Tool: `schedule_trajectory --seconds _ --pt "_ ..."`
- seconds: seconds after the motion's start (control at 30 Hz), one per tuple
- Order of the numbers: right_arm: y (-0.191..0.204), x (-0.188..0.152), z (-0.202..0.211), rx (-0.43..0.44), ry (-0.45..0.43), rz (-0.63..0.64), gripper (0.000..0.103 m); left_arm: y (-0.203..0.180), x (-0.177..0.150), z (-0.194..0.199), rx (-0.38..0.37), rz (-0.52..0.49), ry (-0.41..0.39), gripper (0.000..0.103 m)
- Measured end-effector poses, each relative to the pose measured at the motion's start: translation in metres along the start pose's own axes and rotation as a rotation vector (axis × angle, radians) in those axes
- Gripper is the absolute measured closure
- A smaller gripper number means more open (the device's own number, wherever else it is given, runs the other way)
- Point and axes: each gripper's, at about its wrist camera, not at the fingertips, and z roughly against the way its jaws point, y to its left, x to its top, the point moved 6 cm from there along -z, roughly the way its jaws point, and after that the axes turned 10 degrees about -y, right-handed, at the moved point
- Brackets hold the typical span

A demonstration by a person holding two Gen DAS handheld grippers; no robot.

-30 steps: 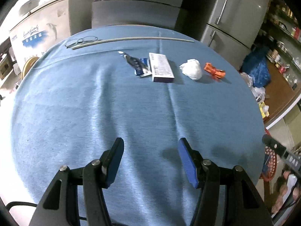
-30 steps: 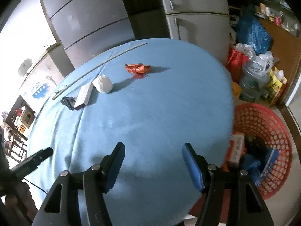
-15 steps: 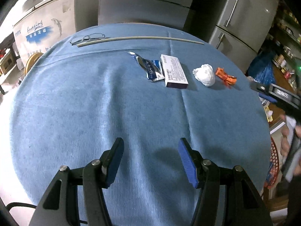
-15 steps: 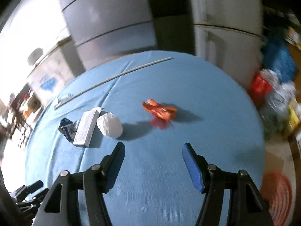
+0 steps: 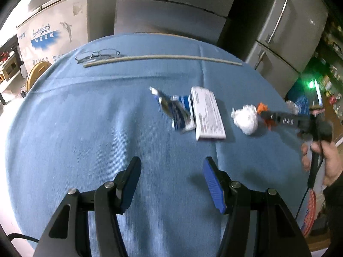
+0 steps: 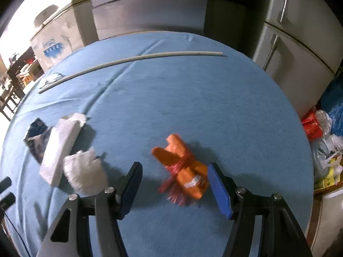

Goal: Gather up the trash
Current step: 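Grasp the orange candy wrapper with the right tool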

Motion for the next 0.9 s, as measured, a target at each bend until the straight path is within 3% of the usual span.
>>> schedule_trajectory --seconds 0.03,0.07,0.13,0.3,0.33,0.63,0.73,0.9 --pt "-0.002 0.0 -0.003 0.002 0.003 -0.011 0.038 0.001 0.005 -0.004 0.0 0.009 -0.001 0.042" --pt "-0.003 -0.001 -0.005 0.002 0.005 -0.02 0.052 0.002 0.009 -0.007 -0.003 0.02 -0.001 0.042" --pt "-0.006 -0.003 -0.006 -0.013 -0.003 -0.021 0.062 0.003 0.015 -0.015 0.001 0.04 0.001 0.042" --pt "-0.009 -0.012 0.007 0.005 -0.024 -0.073 0.067 0.001 0.03 -0.035 0.006 0.063 0.006 0.042" --pt "-0.009 -0.015 0.01 0.007 -0.024 -0.082 0.073 0.0 0.032 -0.039 0.002 0.07 0.007 0.042" --pt "-0.009 -0.051 0.044 0.017 -0.052 -0.162 0.073 0.003 0.054 -0.078 0.019 0.137 0.029 0.042" --pt "-0.011 -0.057 0.055 0.027 -0.067 -0.207 0.073 0.004 0.052 -0.09 0.021 0.137 0.06 0.068" --pt "-0.006 -0.067 0.075 0.041 -0.094 -0.249 0.073 0.007 0.056 -0.078 -0.001 0.13 0.031 0.078"
